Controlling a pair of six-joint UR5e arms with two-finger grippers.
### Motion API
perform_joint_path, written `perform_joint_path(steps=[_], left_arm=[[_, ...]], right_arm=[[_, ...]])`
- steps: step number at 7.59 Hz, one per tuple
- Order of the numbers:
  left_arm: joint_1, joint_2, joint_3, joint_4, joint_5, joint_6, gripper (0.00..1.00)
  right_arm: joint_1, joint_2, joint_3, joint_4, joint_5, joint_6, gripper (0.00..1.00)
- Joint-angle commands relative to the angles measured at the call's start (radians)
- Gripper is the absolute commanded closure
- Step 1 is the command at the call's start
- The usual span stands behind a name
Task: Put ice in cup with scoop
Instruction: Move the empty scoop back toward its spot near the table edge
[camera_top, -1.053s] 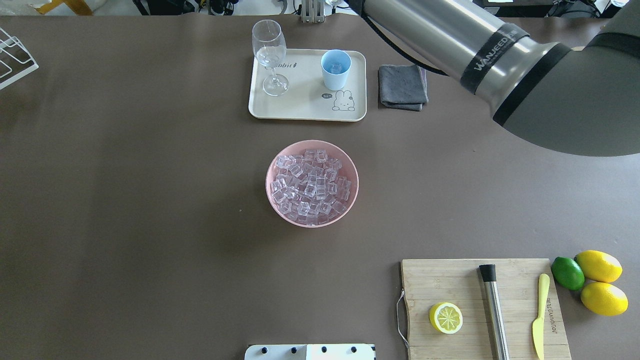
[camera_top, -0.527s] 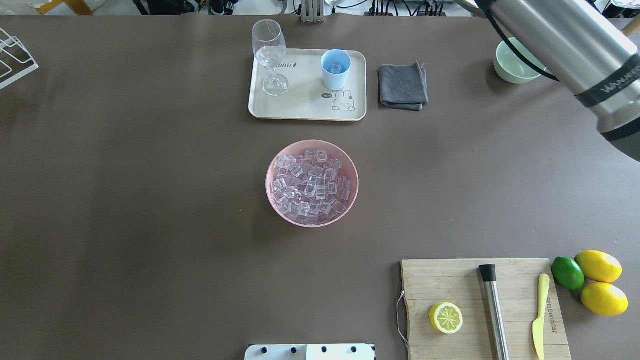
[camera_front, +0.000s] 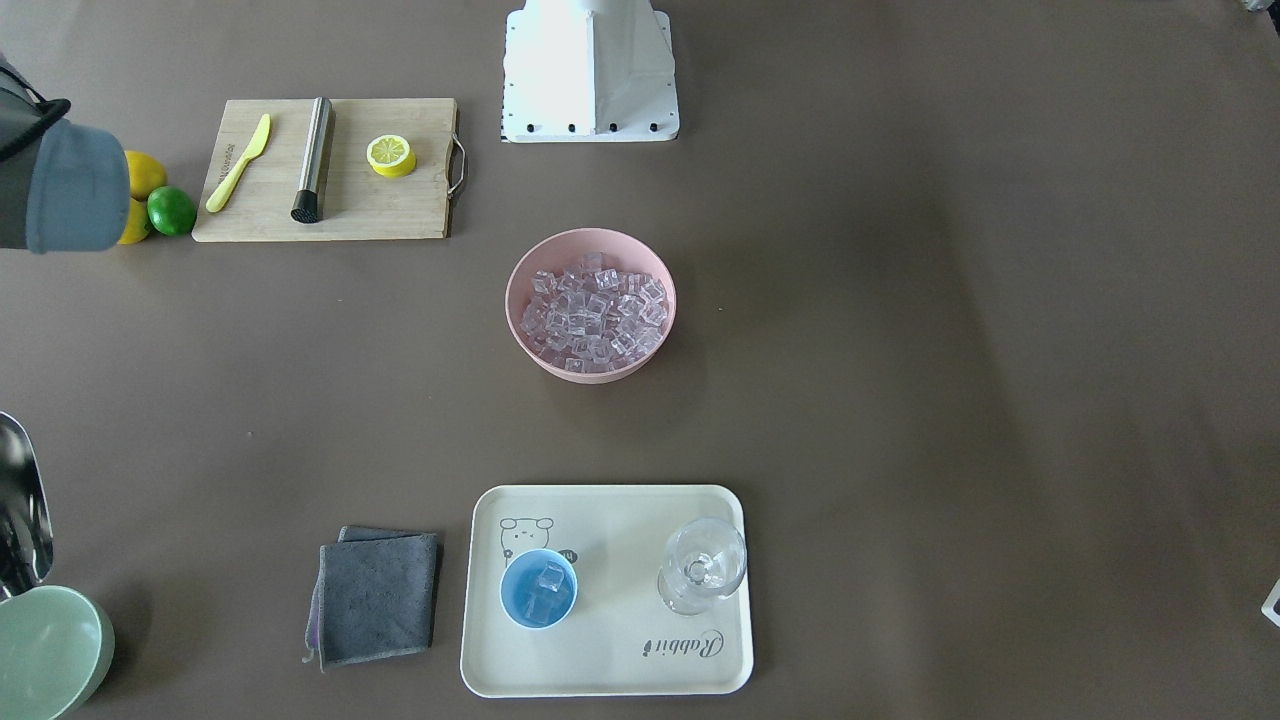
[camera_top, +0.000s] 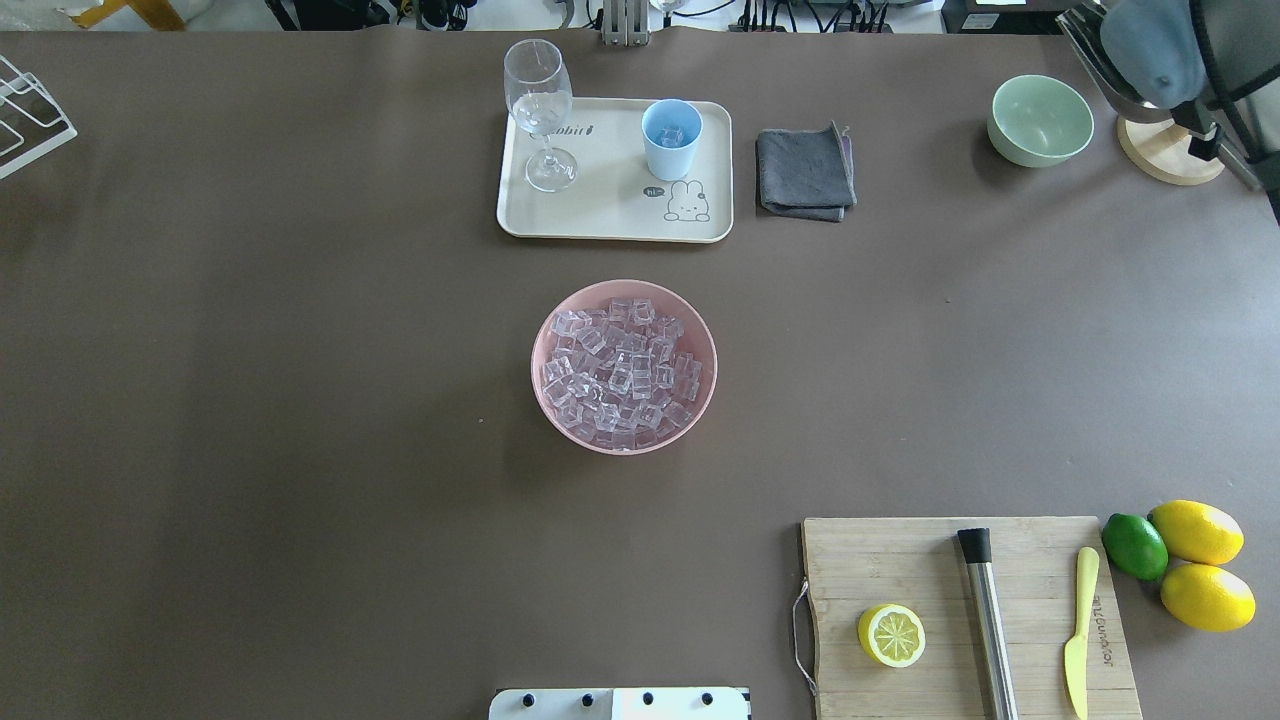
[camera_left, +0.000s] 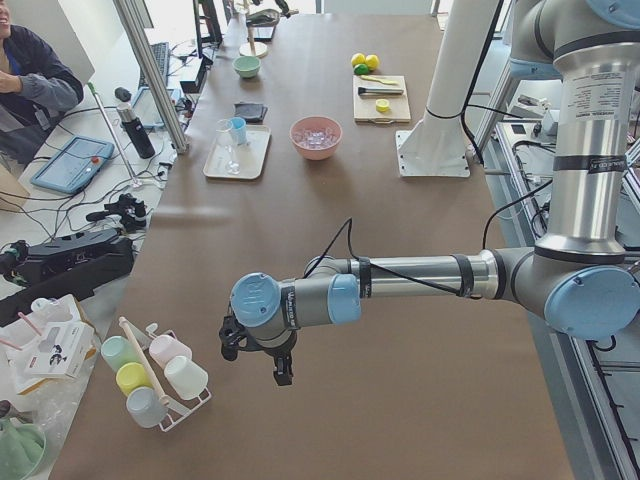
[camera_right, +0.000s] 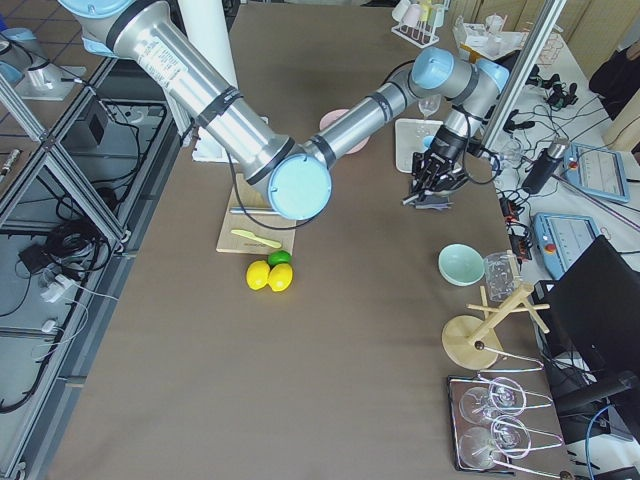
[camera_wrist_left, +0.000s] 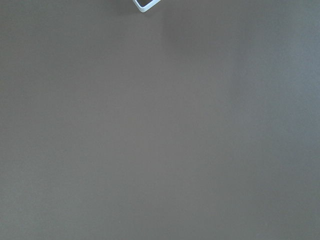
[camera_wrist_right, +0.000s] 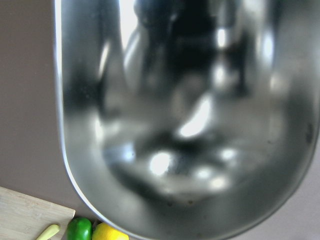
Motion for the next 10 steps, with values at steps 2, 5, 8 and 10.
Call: perform_joint_path(steps=[2, 5, 8, 10], left_arm=[[0.000, 0.000, 0.000, 0.000, 0.000, -0.002, 0.02], [0.000, 0.000, 0.000, 0.000, 0.000, -0.002, 0.02], [0.000, 0.000, 0.001, 0.000, 0.000, -0.002, 0.02], [0.000, 0.000, 0.000, 0.000, 0.000, -0.002, 0.02]], right_arm=[[0.026, -0.214, 0.143, 0.051, 0.228, 0.265, 1.00], [0.030, -0.444, 0.198, 0.215, 0.341, 0.295, 1.00], [0.001, -0.435, -0.033, 0.331, 0.420, 0.293, 1.00], [-0.026, -0.432, -0.092, 0.359, 0.425, 0.313, 1.00]])
